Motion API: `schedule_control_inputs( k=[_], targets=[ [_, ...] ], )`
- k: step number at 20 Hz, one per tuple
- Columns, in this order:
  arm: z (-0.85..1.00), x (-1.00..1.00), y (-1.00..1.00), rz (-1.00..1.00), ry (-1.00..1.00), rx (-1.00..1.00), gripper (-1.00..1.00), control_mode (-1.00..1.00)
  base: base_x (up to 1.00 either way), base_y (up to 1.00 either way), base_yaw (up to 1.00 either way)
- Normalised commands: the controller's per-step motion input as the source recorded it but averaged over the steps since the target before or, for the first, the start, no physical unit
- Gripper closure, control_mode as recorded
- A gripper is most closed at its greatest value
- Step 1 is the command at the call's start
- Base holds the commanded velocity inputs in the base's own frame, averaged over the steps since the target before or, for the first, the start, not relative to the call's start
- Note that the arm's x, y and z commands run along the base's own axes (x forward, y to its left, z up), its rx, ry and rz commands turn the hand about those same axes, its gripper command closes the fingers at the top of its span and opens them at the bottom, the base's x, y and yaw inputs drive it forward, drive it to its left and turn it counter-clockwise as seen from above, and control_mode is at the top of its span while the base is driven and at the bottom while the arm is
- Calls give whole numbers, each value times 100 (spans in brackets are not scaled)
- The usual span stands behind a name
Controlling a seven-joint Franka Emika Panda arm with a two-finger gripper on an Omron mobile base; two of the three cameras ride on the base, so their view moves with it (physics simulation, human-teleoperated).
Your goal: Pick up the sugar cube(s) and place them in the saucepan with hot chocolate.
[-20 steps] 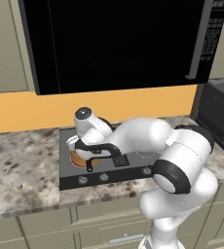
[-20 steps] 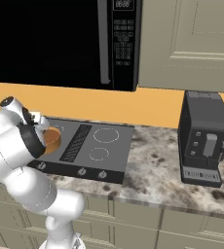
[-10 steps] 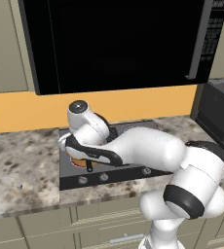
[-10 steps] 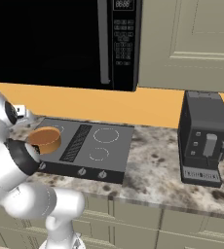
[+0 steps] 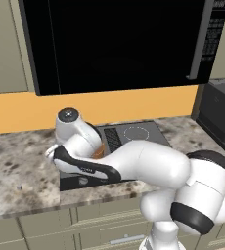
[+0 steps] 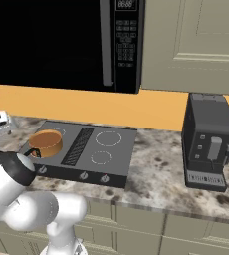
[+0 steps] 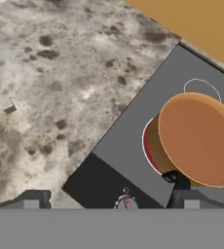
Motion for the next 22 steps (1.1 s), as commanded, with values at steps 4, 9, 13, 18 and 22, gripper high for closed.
schedule_control_inputs(
  k=[4,9,13,18,22],
  targets=[
    [0,-39,59,21,4,0,-100,-100,0,0,0],
    [0,-35,60,21,5,1,-100,-100,0,0,0],
    [0,-26,62,21,5,1,-100,-100,0,0,0],
    [-21,-8,77,16,5,-8,-100,-100,0,0,0],
    [-27,-1,59,7,11,-11,-100,-100,0,0,0]
  ],
)
